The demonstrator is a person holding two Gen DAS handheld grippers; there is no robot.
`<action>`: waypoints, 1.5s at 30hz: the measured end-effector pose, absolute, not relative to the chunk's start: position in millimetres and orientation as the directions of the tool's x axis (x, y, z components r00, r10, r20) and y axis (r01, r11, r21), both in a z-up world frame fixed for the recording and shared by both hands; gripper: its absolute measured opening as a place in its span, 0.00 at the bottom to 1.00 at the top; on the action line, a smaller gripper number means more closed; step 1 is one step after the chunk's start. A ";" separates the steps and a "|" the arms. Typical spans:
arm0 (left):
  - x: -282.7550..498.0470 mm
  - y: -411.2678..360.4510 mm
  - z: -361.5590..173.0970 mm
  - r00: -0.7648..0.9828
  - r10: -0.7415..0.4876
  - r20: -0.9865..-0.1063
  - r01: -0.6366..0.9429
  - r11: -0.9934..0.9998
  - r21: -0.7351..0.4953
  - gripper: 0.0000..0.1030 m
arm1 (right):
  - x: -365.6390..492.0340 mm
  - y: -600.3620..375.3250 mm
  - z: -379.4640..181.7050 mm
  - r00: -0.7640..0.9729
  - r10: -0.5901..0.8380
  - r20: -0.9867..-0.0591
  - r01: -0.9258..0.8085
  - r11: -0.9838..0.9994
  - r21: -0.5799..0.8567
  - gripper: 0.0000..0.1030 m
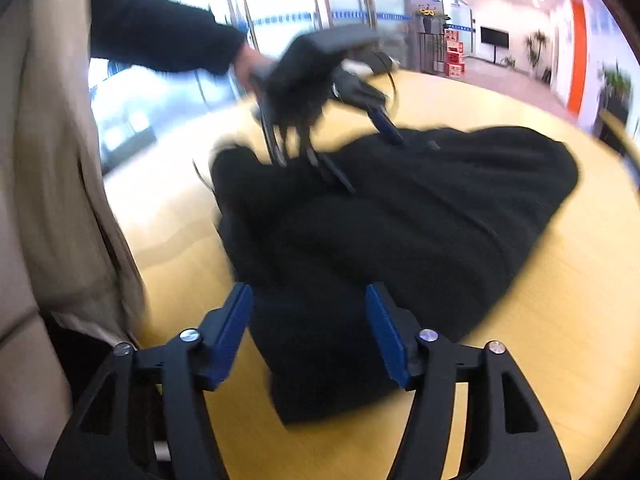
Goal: Fold clothes
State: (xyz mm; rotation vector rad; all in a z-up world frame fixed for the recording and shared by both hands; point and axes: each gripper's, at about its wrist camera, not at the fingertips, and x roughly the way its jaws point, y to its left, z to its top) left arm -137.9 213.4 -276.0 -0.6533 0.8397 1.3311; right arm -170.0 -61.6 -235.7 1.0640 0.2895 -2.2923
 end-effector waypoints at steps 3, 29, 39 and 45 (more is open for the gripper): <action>-143.3 204.4 -269.5 0.006 0.585 -0.811 -0.994 0.090 0.057 0.93 | -171.2 -62.2 -255.2 -0.563 -0.327 -0.759 0.605 -0.789 -0.109 0.57; -170.9 171.3 -250.7 -0.171 0.606 -0.777 -0.972 -0.231 0.033 1.00 | -180.0 68.8 -244.9 -0.677 -0.103 -0.729 0.239 -0.967 -0.085 0.68; -149.2 147.3 -244.8 -0.171 0.608 -0.775 -0.972 -0.234 0.030 1.00 | -165.0 136.9 -204.3 -0.497 -0.130 -0.858 0.287 -0.958 -0.021 0.52; -146.0 144.8 -246.3 -0.191 0.610 -0.769 -0.967 -0.251 0.041 1.00 | -230.1 135.3 -133.5 -0.491 -0.539 -0.685 0.481 -0.823 0.303 0.65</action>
